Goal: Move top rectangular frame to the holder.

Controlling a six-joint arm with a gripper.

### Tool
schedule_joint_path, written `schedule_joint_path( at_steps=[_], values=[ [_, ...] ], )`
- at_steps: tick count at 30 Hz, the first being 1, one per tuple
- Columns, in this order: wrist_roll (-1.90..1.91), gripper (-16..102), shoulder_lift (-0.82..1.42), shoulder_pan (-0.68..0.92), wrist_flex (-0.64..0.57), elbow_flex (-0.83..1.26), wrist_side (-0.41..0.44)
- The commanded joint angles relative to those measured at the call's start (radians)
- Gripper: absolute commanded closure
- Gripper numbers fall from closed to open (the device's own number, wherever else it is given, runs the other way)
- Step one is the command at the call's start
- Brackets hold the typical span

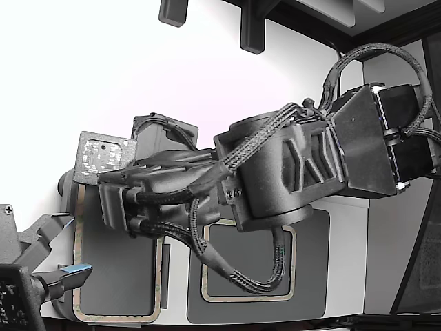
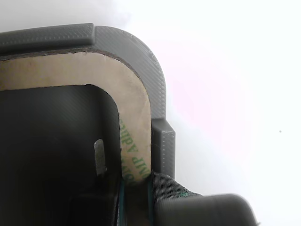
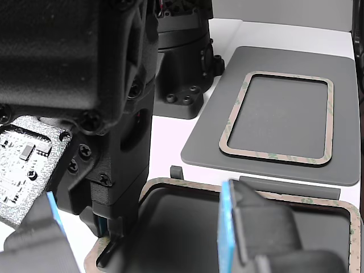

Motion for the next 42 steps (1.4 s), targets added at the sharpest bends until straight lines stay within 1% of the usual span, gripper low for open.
schedule_joint_path(
  at_steps=[1,25,26,27,28,30,31,32,33,36,39,42],
  values=[
    [0.002,97,0.028,-0.012,-0.002,-0.015,0.002],
    [0.012,97,0.026,-0.012,0.003,-0.015,0.011],
    [0.011,93,0.028,-0.012,0.003,-0.017,0.009],
    [0.005,86,0.028,-0.012,0.005,-0.017,0.008],
    [-0.002,74,0.028,-0.012,0.005,-0.018,0.005],
    [-0.006,36,0.028,-0.012,0.006,-0.018,0.002],
    [-0.006,9,0.028,-0.012,0.006,-0.018,0.000],
    [-0.005,-12,0.028,-0.012,0.006,-0.018,0.000],
    [-0.006,-14,0.028,-0.011,0.006,-0.020,0.000],
    [-0.008,-14,0.031,-0.008,0.006,-0.032,0.003],
    [0.054,-14,0.080,-0.006,0.000,-0.018,0.012],
    [0.186,-14,0.172,-0.005,-0.011,0.021,0.051]
  ],
)
